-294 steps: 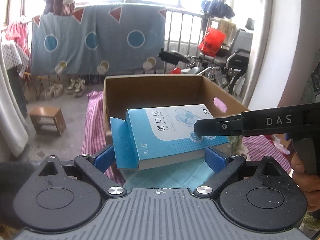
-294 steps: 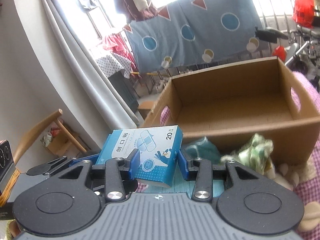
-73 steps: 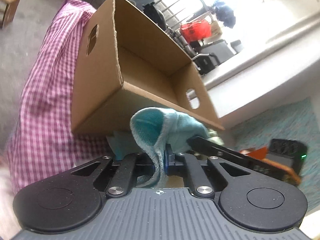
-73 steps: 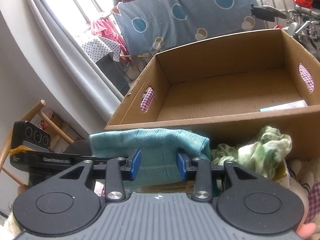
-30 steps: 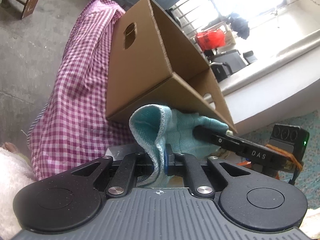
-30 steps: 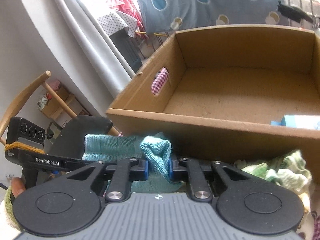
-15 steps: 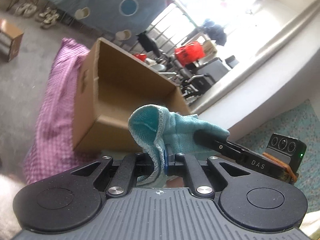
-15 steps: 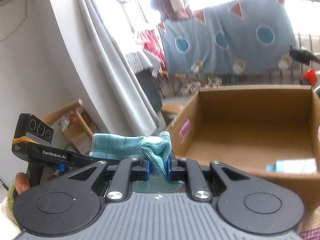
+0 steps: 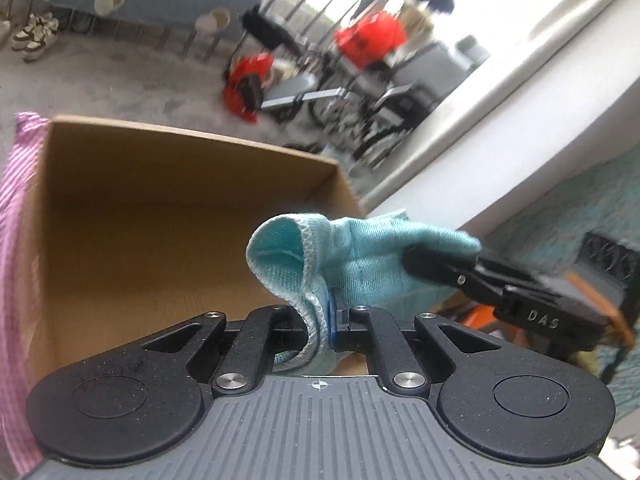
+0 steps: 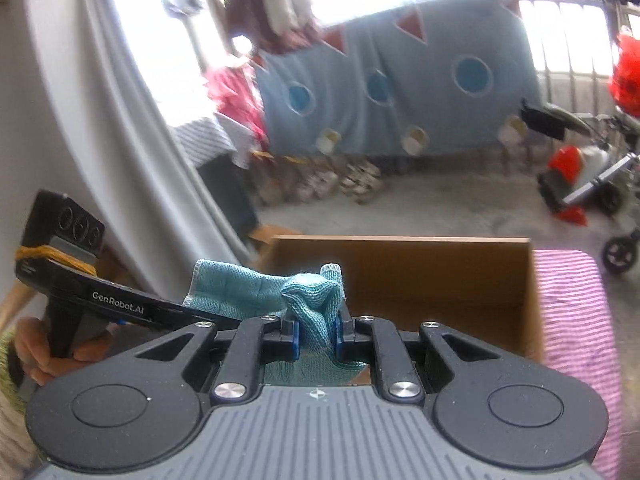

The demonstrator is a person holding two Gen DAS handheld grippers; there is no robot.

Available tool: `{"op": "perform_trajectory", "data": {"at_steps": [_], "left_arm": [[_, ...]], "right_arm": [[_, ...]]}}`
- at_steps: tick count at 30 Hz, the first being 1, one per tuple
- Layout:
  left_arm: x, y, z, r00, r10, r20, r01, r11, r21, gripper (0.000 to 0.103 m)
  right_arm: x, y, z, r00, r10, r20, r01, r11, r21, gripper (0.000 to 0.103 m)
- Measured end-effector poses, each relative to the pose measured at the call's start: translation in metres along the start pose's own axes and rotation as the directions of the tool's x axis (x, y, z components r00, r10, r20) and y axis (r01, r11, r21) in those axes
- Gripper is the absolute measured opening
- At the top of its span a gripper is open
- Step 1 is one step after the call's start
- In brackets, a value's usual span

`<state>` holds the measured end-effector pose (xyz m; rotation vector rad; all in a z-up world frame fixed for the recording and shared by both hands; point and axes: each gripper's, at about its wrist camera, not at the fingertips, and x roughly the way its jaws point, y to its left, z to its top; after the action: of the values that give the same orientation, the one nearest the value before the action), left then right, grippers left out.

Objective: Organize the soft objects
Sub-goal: 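Carry the teal towel with both grippers into the cardboard box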

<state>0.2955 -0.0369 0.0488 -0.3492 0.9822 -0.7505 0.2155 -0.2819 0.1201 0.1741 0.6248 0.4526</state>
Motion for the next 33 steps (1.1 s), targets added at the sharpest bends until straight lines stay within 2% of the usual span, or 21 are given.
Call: {"op": "perform_trajectory", "data": {"at_steps": [3, 6, 9, 12, 20, 25, 28, 30, 33], "left_arm": [[0.052, 0.001, 0.032, 0.995, 0.053, -0.084, -0.054, 0.999, -0.009, 0.006], [0.097, 0.008, 0.053, 0.984, 0.09, -0.154, -0.097, 0.995, -0.038, 0.006], [0.13, 0.016, 0.068, 0.974, 0.116, -0.193, -0.13, 0.99, -0.06, 0.006], [0.152, 0.022, 0.073, 0.967, 0.143, -0.209, -0.157, 0.986, -0.053, 0.007], [0.176, 0.04, 0.078, 0.962, 0.159, -0.223, -0.182, 0.979, -0.087, 0.008], [0.183, 0.04, 0.077, 0.957, 0.19, -0.219, -0.208, 0.976, -0.062, 0.01], [0.191, 0.038, 0.074, 0.947, 0.235, -0.221, -0.244, 0.97, -0.017, 0.011], [0.196, 0.039, 0.072, 0.94, 0.249, -0.234, -0.259, 0.966, -0.011, 0.012], [0.195, 0.038, 0.072, 0.942, 0.252, -0.221, -0.26, 0.966, -0.007, 0.012]], "right_arm": [[0.035, -0.031, 0.017, 0.995, -0.076, -0.071, 0.075, 0.997, -0.024, 0.016], [0.072, -0.057, 0.025, 0.979, -0.134, -0.154, 0.129, 0.991, -0.039, 0.016], [0.106, -0.075, 0.029, 0.957, -0.2, -0.212, 0.186, 0.979, -0.085, 0.016], [0.126, -0.075, 0.021, 0.938, -0.252, -0.24, 0.22, 0.964, -0.152, 0.016], [0.161, -0.049, 0.004, 0.888, -0.408, -0.214, 0.289, 0.855, -0.431, 0.016], [0.173, -0.038, -0.007, 0.865, -0.465, -0.188, 0.306, 0.787, -0.536, 0.018], [0.18, -0.037, -0.012, 0.855, -0.486, -0.178, 0.309, 0.755, -0.579, 0.025], [0.183, -0.036, -0.016, 0.84, -0.523, -0.147, 0.337, 0.714, -0.614, 0.027], [0.183, -0.036, -0.014, 0.822, -0.563, -0.087, 0.384, 0.66, -0.646, 0.028]]}}
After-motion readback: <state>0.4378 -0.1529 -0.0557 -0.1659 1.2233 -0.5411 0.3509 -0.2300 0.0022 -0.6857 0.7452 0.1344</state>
